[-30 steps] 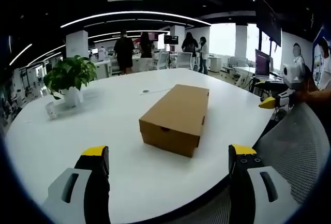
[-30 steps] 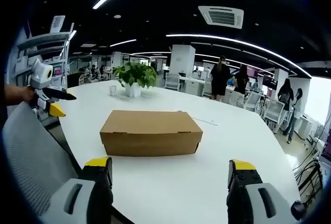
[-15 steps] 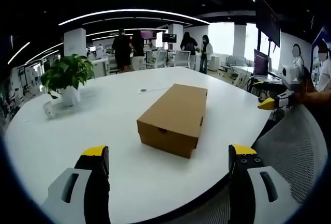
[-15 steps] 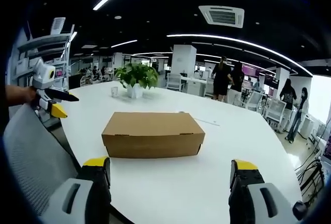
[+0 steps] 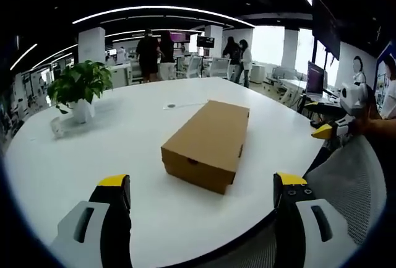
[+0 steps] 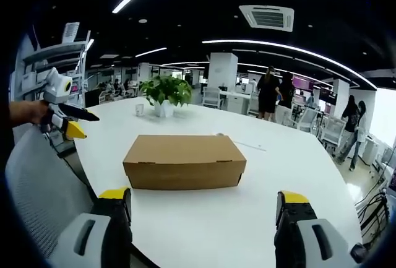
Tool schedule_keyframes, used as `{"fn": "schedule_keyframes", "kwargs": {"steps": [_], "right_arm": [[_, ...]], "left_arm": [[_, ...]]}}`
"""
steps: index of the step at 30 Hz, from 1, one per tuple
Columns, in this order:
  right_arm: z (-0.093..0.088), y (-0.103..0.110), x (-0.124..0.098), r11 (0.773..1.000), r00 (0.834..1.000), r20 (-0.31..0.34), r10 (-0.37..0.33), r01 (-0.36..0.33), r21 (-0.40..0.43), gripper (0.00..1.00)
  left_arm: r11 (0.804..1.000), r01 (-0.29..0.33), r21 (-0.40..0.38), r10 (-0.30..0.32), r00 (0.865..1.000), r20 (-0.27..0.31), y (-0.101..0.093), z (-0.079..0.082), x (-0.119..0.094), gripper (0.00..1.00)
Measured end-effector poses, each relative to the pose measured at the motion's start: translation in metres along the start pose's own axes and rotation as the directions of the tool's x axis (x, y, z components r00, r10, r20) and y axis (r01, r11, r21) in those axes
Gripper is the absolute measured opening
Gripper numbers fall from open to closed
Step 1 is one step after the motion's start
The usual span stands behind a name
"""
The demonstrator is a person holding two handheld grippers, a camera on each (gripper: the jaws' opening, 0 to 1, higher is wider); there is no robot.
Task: Operate the shoe box by opening the lid, removing the specified soft item, and placing it in the target area until the item is outside and the box remains undamaged.
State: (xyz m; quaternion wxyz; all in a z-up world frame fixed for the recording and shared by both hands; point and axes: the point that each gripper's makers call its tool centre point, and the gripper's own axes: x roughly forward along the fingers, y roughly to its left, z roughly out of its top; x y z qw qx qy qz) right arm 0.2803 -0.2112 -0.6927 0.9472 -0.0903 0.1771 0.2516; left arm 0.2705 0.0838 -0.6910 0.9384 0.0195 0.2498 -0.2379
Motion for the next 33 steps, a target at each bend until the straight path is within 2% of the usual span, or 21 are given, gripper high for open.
{"fn": "schedule_keyframes", "kwargs": {"steps": [2, 11, 19, 27, 33], "right_arm": [[0.000, -0.003, 0.001, 1.000, 1.000, -0.003, 0.001, -0.001, -0.004, 0.98], [0.006, -0.011, 0.007, 1.000, 1.000, -0.002, 0.021, -0.021, -0.002, 0.98], [0.008, -0.018, 0.021, 0.996, 0.997, -0.029, 0.074, -0.075, -0.052, 0.98], [0.006, -0.028, 0.034, 0.987, 0.989, -0.061, 0.134, -0.139, -0.086, 0.99], [0.014, -0.028, 0.037, 0.973, 0.982, -0.070, 0.174, -0.183, -0.144, 0.99]], "left_arm": [[1.000, -0.005, -0.020, 0.005, 1.000, -0.031, -0.001, -0.004, 0.003, 1.00], [1.000, 0.001, -0.017, -0.001, 0.999, -0.042, -0.005, -0.002, 0.010, 1.00], [0.998, -0.010, -0.069, 0.006, 0.998, -0.058, -0.008, -0.002, 0.021, 0.99], [0.998, -0.002, -0.064, -0.002, 0.998, -0.060, -0.015, 0.002, 0.032, 0.98], [0.999, 0.014, -0.052, -0.017, 0.998, -0.066, -0.025, 0.006, 0.034, 0.98]]}}
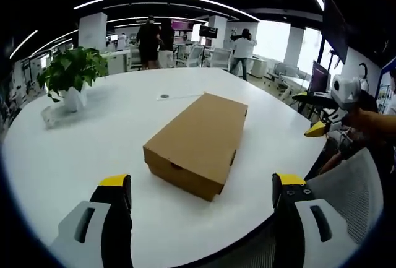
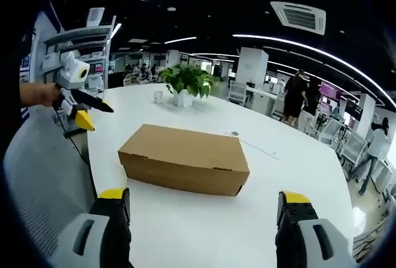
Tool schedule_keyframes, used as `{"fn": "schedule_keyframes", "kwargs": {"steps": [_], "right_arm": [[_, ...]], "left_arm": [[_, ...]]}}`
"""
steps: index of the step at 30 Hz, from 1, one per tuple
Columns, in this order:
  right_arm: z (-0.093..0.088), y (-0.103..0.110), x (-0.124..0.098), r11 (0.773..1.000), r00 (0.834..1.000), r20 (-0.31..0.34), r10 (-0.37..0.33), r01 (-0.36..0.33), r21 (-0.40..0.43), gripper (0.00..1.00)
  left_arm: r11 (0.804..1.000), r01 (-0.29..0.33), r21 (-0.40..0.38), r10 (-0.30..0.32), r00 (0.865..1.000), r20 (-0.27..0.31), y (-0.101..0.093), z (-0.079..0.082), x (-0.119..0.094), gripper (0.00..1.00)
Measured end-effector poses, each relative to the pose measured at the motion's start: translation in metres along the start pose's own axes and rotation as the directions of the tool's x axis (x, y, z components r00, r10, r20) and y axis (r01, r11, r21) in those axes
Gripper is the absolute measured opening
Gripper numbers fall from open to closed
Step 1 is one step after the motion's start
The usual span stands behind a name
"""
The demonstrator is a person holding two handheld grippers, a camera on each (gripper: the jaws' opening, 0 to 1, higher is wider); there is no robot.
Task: Operate the shoe box by opening the lid, removing the specified soft item, and placing it in the target area until the item is outside and the box remains undamaged.
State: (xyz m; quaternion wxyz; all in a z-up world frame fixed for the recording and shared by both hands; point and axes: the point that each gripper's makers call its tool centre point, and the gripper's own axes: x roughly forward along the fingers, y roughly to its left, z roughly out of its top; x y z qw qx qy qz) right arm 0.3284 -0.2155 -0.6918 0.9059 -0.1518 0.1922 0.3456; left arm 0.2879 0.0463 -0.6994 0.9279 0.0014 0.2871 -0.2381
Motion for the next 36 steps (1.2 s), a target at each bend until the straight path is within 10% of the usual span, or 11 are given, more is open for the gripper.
{"fn": "schedule_keyframes", "kwargs": {"steps": [36], "right_arm": [[-0.007, -0.041, 0.058, 0.985, 0.988, -0.008, 0.153, -0.153, -0.073, 0.95]], "left_arm": [[0.998, -0.004, -0.065, -0.001, 0.997, -0.082, -0.007, -0.025, 0.050, 0.88]]}}
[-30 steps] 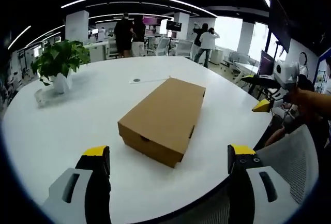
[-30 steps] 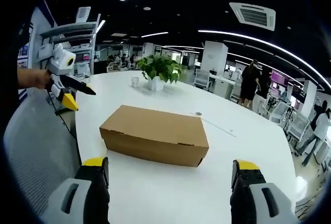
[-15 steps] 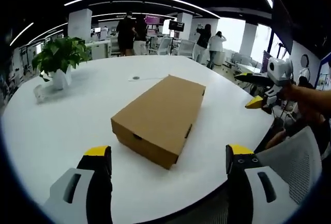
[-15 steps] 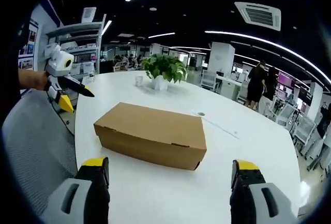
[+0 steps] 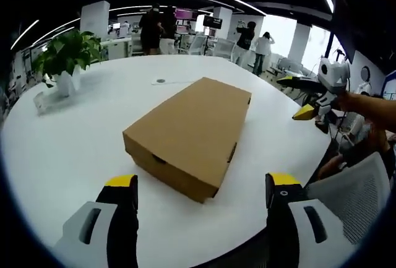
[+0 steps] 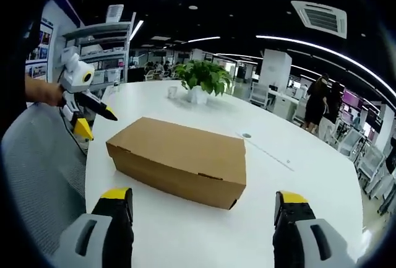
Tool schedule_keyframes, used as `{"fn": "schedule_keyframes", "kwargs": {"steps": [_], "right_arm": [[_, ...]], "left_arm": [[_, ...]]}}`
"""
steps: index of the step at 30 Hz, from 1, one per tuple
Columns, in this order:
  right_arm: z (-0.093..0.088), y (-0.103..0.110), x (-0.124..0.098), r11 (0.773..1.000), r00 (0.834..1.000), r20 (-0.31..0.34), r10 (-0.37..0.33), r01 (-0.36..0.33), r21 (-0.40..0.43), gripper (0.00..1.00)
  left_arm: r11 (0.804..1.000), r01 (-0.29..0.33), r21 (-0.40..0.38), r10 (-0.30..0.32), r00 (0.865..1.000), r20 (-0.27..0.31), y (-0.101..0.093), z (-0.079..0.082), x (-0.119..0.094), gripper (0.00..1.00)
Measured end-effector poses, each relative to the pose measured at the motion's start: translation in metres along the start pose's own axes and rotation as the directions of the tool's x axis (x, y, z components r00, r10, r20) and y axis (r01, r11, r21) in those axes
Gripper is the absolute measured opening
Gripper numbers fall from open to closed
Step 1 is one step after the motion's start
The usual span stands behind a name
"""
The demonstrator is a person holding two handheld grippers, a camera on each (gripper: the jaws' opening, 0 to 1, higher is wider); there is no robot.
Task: Operate the shoe box by opening the lid, removing the specified soft item, and placing it in the target area until the item is outside and the box remains undamaged.
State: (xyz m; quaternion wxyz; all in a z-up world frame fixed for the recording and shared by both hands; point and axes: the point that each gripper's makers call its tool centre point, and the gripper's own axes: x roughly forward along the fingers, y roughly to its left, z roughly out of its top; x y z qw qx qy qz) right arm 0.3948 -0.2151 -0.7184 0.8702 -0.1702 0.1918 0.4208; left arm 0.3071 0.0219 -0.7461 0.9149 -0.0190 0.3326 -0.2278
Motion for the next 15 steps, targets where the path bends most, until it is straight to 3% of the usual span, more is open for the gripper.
{"fn": "schedule_keyframes", "kwargs": {"steps": [15], "right_arm": [[-0.005, -0.013, 0.028, 0.999, 0.999, -0.033, 0.039, -0.040, -0.028, 0.88]], "left_arm": [[1.000, 0.008, -0.005, -0.009, 0.999, -0.048, 0.007, -0.009, 0.017, 0.84]]}}
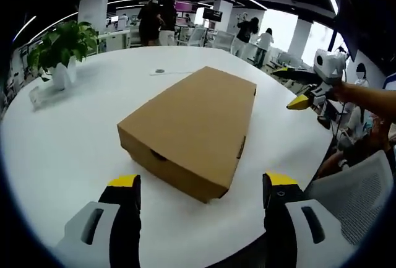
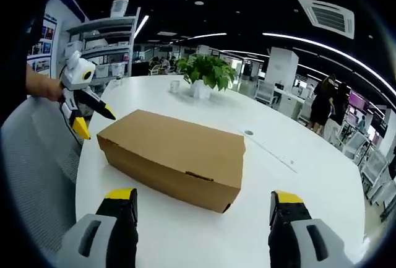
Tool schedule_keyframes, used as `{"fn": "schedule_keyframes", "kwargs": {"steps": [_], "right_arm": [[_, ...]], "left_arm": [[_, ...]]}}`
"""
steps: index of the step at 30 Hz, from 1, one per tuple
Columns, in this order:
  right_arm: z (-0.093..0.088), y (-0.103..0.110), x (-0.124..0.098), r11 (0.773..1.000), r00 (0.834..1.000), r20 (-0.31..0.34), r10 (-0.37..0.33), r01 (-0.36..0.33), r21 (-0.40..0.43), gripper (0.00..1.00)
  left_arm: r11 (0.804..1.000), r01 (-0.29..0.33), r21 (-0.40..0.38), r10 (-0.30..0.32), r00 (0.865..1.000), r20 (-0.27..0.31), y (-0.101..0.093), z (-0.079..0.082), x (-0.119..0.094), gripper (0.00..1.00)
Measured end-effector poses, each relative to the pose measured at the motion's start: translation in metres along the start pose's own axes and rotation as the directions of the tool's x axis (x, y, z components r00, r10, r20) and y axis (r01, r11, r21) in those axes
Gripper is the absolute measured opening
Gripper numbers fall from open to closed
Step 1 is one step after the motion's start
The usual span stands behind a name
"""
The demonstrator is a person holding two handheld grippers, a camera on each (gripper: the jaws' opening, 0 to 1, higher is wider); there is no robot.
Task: Operate the shoe box by opening the lid, removing the specified soft item, and placing it in the target area until the item is outside and the box remains undamaged.
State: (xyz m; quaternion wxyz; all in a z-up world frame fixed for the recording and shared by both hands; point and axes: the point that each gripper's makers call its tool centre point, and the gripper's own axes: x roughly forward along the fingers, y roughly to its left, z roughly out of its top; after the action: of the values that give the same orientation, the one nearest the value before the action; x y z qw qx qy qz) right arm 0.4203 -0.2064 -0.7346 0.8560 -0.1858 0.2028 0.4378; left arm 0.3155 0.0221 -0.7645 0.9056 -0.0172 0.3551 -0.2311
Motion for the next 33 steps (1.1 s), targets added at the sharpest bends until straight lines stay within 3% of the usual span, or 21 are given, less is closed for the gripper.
{"fn": "schedule_keyframes", "kwargs": {"steps": [11, 20, 23, 33], "right_arm": [[-0.002, -0.008, 0.028, 0.999, 0.999, -0.021, 0.045, -0.045, -0.016, 0.81], [-0.004, -0.011, 0.046, 0.998, 0.997, -0.032, 0.069, -0.069, 0.000, 0.72], [-0.008, -0.012, 0.051, 0.997, 0.996, -0.049, 0.080, -0.080, -0.006, 0.70], [-0.010, -0.005, 0.065, 0.995, 0.993, -0.067, 0.101, -0.101, -0.005, 0.65]], "left_arm": [[0.999, 0.013, 0.038, -0.013, 1.000, -0.017, -0.002, -0.007, 0.011, 0.73], [1.000, 0.007, 0.029, -0.007, 1.000, 0.004, -0.002, -0.002, 0.015, 0.67], [0.998, 0.007, 0.062, -0.007, 1.000, 0.008, 0.000, 0.001, 0.019, 0.66], [0.998, 0.015, 0.063, -0.015, 1.000, -0.010, 0.009, 0.004, 0.024, 0.62]]}}
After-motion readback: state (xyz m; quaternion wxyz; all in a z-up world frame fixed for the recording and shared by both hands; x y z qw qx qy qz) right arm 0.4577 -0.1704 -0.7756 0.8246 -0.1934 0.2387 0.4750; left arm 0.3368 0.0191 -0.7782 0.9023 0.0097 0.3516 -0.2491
